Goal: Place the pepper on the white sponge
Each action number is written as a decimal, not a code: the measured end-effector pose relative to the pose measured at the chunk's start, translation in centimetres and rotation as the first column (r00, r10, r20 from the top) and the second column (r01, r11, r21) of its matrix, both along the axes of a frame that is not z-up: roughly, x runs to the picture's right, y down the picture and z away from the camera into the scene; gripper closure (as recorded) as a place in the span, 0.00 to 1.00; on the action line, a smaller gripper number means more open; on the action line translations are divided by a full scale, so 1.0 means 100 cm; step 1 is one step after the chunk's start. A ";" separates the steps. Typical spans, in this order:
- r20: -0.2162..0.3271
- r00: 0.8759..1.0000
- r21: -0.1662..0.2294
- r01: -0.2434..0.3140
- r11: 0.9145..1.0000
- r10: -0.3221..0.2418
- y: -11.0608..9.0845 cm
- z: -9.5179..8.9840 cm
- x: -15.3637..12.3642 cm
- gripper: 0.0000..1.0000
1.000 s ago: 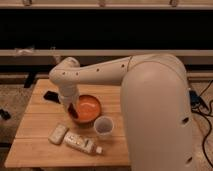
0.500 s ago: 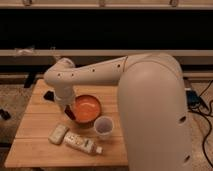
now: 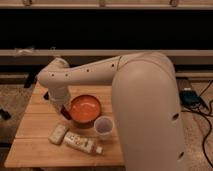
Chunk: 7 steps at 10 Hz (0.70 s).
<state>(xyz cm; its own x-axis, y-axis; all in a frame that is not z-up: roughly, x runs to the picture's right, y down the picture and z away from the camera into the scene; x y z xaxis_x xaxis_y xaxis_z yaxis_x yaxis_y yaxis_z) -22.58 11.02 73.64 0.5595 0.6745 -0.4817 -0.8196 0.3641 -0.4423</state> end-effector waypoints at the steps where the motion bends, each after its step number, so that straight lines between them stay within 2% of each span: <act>1: 0.003 1.000 0.000 0.004 1.000 -0.004 -0.001 0.001 -0.001 1.00; 2: 0.006 1.000 -0.001 0.014 1.000 -0.014 -0.001 0.003 -0.007 1.00; 4: 0.033 0.998 -0.009 0.045 0.999 -0.045 0.000 0.011 -0.039 1.00; 7: 0.047 0.996 -0.014 0.079 0.997 -0.078 0.000 0.019 -0.057 1.00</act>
<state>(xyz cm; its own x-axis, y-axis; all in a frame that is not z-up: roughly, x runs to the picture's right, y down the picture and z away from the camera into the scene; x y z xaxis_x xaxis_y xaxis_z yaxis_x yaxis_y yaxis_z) -28.30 11.07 75.49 0.6327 0.6199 -0.4641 -0.7670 0.4192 -0.4858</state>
